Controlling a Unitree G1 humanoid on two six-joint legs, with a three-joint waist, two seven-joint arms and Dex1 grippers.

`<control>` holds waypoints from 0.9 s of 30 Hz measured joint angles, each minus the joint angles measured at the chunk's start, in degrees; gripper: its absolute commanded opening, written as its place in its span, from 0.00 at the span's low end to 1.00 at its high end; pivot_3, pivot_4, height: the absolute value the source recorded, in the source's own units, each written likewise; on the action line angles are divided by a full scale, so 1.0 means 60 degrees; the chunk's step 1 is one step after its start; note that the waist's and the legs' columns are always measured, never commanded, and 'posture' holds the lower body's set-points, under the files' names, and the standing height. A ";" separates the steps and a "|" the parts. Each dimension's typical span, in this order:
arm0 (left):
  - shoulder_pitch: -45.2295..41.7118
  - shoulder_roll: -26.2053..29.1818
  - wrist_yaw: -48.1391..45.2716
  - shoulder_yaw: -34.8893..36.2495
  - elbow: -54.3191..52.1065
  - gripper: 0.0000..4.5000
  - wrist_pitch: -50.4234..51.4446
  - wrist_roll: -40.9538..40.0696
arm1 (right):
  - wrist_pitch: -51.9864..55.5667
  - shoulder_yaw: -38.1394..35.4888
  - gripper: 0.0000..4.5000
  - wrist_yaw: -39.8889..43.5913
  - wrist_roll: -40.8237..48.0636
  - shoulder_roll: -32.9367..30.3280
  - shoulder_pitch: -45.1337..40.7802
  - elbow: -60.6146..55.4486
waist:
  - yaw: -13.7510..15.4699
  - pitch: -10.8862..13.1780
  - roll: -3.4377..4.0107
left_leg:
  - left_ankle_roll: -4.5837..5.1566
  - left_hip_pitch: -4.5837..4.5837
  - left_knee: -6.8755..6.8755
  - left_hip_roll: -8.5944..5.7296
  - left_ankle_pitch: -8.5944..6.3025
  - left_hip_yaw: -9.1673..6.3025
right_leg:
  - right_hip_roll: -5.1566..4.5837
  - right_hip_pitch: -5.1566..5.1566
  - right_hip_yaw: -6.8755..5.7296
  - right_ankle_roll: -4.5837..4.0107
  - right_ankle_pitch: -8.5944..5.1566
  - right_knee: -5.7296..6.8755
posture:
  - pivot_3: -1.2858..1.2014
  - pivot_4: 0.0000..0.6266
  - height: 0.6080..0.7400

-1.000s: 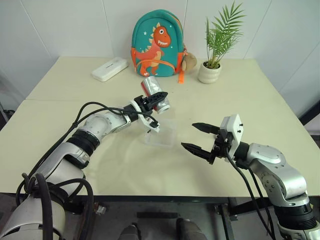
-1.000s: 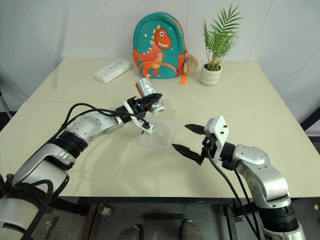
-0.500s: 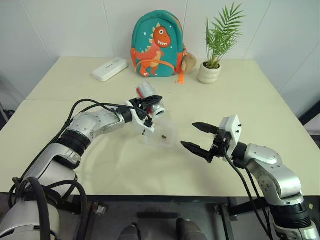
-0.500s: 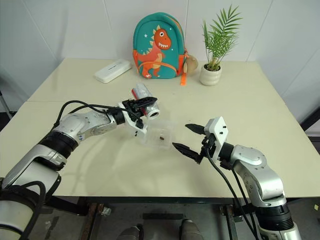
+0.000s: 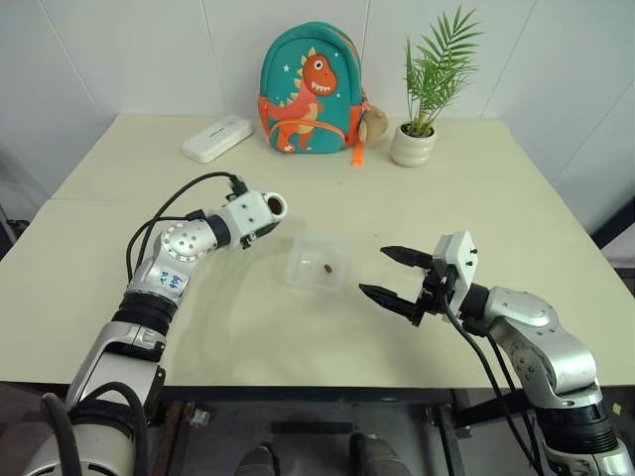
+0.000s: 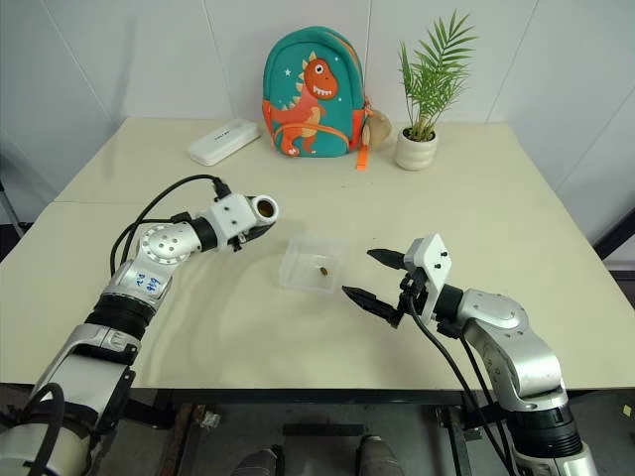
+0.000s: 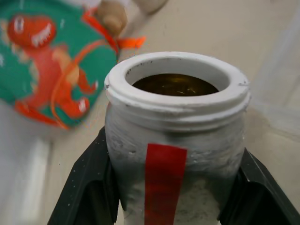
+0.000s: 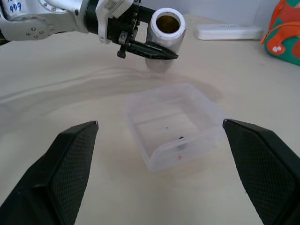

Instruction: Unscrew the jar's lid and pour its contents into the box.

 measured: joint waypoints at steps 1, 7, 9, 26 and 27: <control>0.0024 -0.0023 -0.0025 0.0311 -0.0213 0.46 0.0507 -0.0233 | -0.0001 0.0014 1.00 0.0028 -0.0017 -0.0001 0.0000 0.0001 | 0.0003 0.0000 0.0000 | 0.0000 0.0000 0.0003 0.0000 0.0000 0.0000 | -0.0001 0.0002 0.0001 0.0001 0.0001 0.0000 | 0.52 0.24 1.00; 0.0059 -0.0247 0.0181 0.1626 -0.0591 0.46 0.2827 -0.1283 | -0.0104 0.0299 1.00 0.0211 -0.0176 -0.0011 -0.0008 0.0018 | -0.0013 -0.0001 -0.0001 | -0.0001 0.0007 0.0005 0.0000 0.0001 -0.0002 | 0.0000 0.0003 0.0001 0.0001 0.0001 0.0011 | 0.52 0.24 1.00; 0.0068 -0.0244 0.0405 0.2060 -0.0477 0.46 0.3258 -0.1518 | -0.0172 0.0313 1.00 0.0220 -0.0233 -0.0018 -0.0066 0.0080 | -0.0029 -0.0001 -0.0001 | -0.0001 0.0011 0.0005 0.0000 0.0001 -0.0002 | 0.0000 0.0003 0.0002 0.0001 0.0001 0.0013 | 0.52 0.24 1.00; 0.1055 0.0558 0.2256 0.5045 0.2344 0.46 0.1619 -0.2429 | -0.1119 0.0505 1.00 0.0417 -0.0391 0.0410 -0.0871 0.0633 | 0.0030 -0.0008 -0.0013 | -0.0017 0.0017 0.0002 0.0000 0.0010 -0.0004 | -0.0003 0.0006 -0.0003 -0.0005 0.0004 0.0019 | 0.52 0.24 1.00; 0.1094 0.0559 0.2316 0.5076 0.2462 0.46 0.1514 -0.2429 | -0.1122 0.0507 1.00 0.0423 -0.0359 0.0440 -0.0942 0.0635 | 0.0026 -0.0008 -0.0013 | -0.0018 0.0017 0.0002 0.0000 0.0011 -0.0004 | -0.0003 0.0006 -0.0003 -0.0006 0.0005 0.0019 | 0.52 0.24 1.00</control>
